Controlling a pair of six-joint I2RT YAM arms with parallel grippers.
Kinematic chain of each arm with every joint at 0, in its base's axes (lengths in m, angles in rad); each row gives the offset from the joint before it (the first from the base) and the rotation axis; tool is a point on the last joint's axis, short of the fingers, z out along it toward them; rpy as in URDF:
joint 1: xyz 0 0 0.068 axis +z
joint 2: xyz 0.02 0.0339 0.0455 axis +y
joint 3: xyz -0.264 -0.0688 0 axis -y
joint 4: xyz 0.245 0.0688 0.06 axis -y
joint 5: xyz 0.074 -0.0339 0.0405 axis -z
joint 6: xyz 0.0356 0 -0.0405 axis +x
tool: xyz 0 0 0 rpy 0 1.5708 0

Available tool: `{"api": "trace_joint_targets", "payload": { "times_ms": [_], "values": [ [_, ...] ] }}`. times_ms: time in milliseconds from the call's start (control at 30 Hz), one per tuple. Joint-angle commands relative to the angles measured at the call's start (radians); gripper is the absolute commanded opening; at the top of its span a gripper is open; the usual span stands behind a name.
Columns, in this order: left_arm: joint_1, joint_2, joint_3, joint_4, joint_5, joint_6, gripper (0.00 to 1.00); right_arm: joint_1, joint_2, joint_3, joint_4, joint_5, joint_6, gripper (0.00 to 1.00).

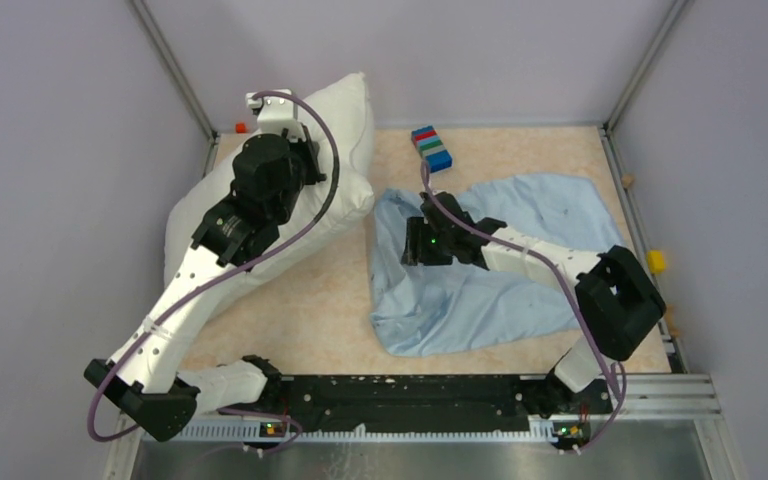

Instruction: Put the pillow into the pillowcase

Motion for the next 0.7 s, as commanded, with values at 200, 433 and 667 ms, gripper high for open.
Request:
{"api": "trace_joint_targets", "payload": {
  "times_ms": [200,433,667],
  "values": [
    [0.007,-0.027,0.016,0.084,-0.013,0.02,0.0,0.152,-0.036,-0.03,0.016,0.151,0.002,0.56],
    [0.008,-0.02,0.023,0.075,-0.013,0.026,0.0,0.187,0.027,-0.006,0.125,0.03,0.026,0.32],
    [0.008,-0.021,0.029,0.066,-0.002,0.014,0.0,0.204,0.082,0.023,0.225,-0.083,0.065,0.0]
  ]
}}
